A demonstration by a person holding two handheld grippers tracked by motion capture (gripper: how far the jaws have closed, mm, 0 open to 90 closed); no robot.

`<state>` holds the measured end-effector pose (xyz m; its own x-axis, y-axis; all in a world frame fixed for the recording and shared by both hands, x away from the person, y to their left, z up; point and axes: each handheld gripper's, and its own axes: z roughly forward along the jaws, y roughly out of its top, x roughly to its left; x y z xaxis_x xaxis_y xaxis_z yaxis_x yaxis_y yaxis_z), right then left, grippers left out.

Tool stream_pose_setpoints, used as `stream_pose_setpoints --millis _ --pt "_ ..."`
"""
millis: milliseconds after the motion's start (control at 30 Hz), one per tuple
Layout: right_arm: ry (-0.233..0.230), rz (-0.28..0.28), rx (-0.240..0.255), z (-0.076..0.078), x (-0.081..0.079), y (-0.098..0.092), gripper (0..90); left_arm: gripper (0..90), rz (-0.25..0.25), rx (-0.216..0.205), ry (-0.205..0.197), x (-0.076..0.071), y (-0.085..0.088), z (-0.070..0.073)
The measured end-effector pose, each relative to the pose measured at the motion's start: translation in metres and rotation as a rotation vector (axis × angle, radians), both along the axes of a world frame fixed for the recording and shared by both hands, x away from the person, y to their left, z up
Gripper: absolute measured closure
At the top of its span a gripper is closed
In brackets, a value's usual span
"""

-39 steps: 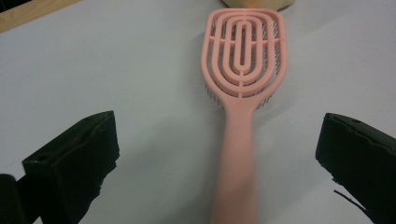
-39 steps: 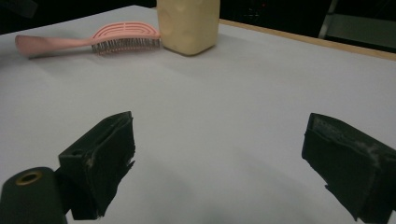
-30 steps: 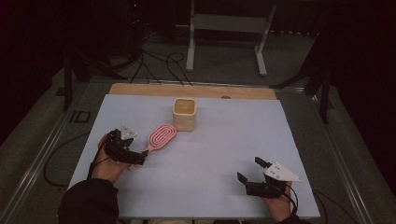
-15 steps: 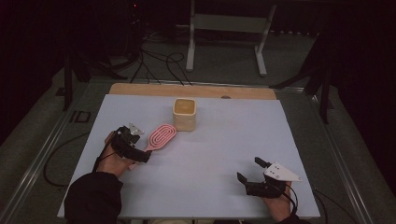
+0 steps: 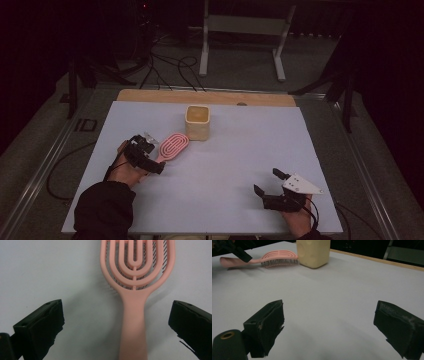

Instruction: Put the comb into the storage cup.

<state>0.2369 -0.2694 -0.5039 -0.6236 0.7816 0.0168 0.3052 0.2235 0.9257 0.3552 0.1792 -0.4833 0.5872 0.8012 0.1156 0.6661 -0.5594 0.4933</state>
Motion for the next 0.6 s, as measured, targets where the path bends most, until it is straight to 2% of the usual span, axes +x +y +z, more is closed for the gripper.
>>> stream_pose_setpoints --millis 300,600 --pt "-0.002 0.001 -0.005 0.0 0.0 0.0 9.3 1.4 -0.005 0.012 0.046 0.007 -0.006 -0.001" --pt "0.006 -0.006 -0.017 -0.001 0.001 0.001 9.3 6.3 -0.029 0.019 0.115 0.011 -0.012 -0.003"
